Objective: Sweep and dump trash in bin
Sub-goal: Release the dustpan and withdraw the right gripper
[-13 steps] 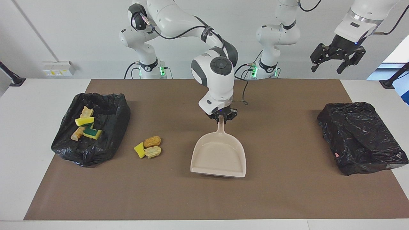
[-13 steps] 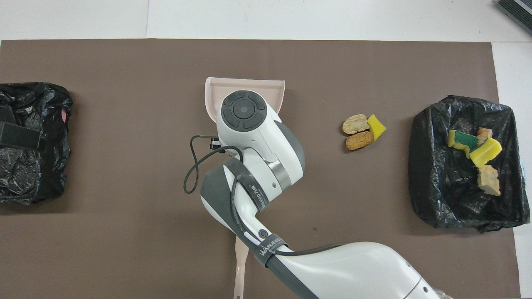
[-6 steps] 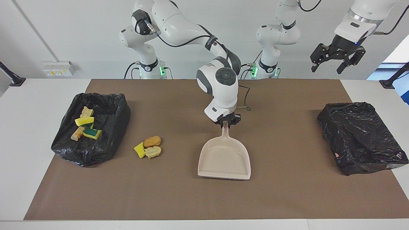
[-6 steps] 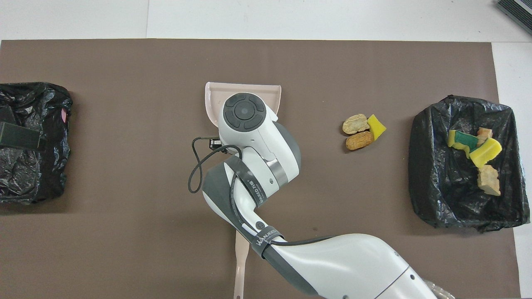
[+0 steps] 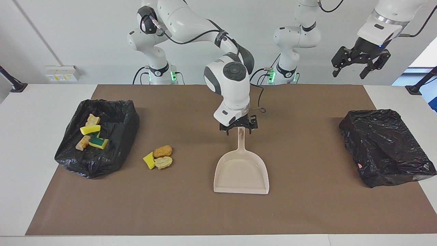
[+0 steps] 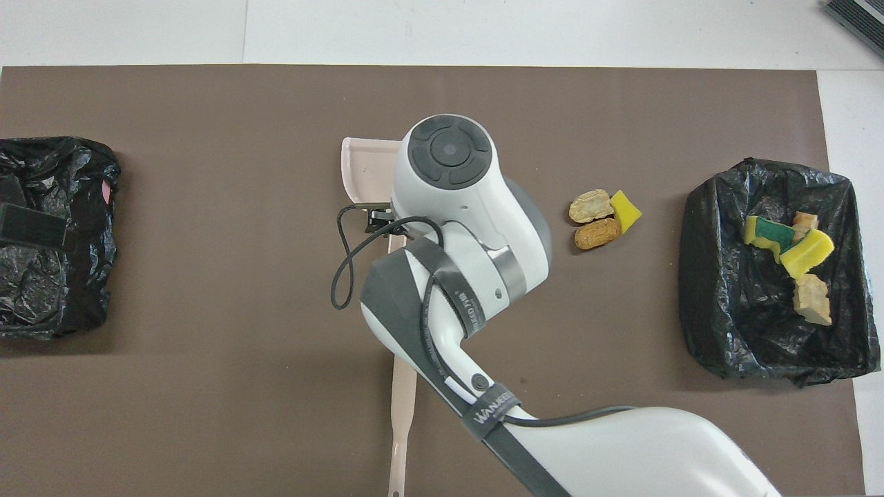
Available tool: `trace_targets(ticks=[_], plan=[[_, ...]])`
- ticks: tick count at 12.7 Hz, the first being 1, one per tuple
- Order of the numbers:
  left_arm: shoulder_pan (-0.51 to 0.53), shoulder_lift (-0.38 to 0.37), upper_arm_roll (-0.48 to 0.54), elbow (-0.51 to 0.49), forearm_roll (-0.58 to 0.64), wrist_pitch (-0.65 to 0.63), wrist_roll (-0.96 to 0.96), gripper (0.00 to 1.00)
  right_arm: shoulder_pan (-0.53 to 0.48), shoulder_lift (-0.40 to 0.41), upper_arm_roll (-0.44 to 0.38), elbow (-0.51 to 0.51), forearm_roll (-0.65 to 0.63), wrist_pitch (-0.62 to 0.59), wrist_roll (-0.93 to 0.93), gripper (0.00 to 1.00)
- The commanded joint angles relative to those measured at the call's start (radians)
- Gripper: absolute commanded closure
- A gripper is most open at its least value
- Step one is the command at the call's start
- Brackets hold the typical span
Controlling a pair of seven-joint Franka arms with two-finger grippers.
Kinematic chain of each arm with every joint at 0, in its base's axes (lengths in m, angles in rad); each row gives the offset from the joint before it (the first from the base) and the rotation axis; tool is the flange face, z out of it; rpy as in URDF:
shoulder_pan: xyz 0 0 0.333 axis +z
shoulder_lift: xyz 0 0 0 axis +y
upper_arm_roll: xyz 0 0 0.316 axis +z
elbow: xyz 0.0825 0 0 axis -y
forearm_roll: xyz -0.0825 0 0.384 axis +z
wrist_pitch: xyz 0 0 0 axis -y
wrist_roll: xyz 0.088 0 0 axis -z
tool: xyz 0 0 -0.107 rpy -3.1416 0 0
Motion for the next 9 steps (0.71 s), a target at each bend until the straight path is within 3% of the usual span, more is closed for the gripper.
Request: trace_targets(ticks=[1, 5, 7, 9], plan=[[0.01, -0.001, -0.006, 0.017, -0.001, -0.021, 0.002, 0.0, -0.03, -0.134, 0.009, -0.047, 0.013, -0.145, -0.086, 0.0], [0.01, -0.001, -0.006, 0.017, -0.001, -0.021, 0.002, 0.0, -0.012, -0.307, 0.023, -0.172, 0.024, -0.308, 0.012, 0.0], [0.01, -0.001, -0.006, 0.017, -0.001, -0.021, 0.002, 0.0, 0.054, -0.387, 0.024, -0.296, 0.069, -0.288, 0.131, 0.0], [0.01, -0.001, -0.006, 0.017, -0.001, -0.021, 0.002, 0.0, 0.085, -0.482, 0.024, -0.477, 0.141, -0.165, 0.199, 0.0]])
